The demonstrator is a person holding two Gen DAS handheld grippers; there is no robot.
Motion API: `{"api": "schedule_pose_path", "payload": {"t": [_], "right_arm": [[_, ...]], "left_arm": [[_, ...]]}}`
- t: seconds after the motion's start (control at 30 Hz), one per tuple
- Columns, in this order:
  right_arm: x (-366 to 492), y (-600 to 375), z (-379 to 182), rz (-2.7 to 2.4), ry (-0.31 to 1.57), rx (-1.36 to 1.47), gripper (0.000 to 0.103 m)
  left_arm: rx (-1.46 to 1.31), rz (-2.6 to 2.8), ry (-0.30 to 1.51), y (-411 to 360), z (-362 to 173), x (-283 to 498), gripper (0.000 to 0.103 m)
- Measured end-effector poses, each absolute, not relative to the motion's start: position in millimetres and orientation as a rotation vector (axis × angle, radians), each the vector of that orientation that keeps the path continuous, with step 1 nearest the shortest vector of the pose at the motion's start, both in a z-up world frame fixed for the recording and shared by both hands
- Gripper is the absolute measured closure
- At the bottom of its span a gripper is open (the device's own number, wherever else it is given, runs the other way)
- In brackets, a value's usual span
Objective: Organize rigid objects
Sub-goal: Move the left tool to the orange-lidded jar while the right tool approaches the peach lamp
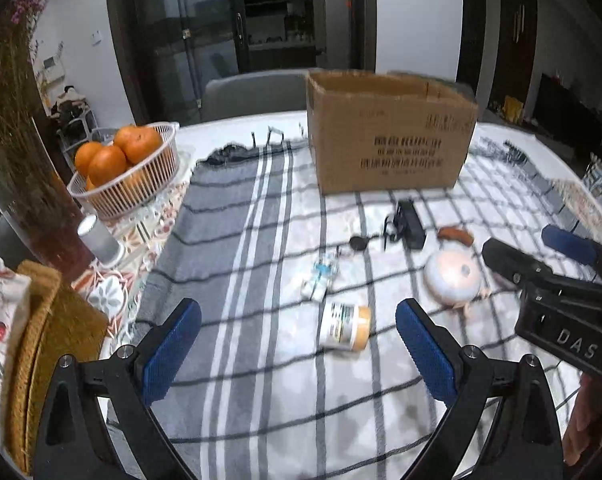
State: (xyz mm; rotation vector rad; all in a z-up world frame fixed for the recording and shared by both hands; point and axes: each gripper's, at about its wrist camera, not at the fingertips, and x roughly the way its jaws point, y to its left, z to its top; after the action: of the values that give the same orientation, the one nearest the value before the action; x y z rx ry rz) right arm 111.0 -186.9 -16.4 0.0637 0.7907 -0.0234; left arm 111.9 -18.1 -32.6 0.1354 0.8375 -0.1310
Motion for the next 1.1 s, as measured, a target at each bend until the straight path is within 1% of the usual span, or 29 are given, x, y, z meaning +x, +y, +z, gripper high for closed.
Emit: {"api": "schedule_pose_path", "payload": {"t": [0.57,0.97,1.1], "right_arm": [[132,-197,-79,-0.009,0.949,0.083,0.021],[158,-206,-110,-0.004,1.027,0.094,0.021],[166,-207,-116,0.003,1.038,0.091,0.021]], "left_arm": [[0.152,-0.181,0.963,-32,-88,133,0.005],[0.146,-0.188,1.018,-41,-115,159,0.013],[0.135,-0.181,1.039,-41,-122,167,0.019]]}}
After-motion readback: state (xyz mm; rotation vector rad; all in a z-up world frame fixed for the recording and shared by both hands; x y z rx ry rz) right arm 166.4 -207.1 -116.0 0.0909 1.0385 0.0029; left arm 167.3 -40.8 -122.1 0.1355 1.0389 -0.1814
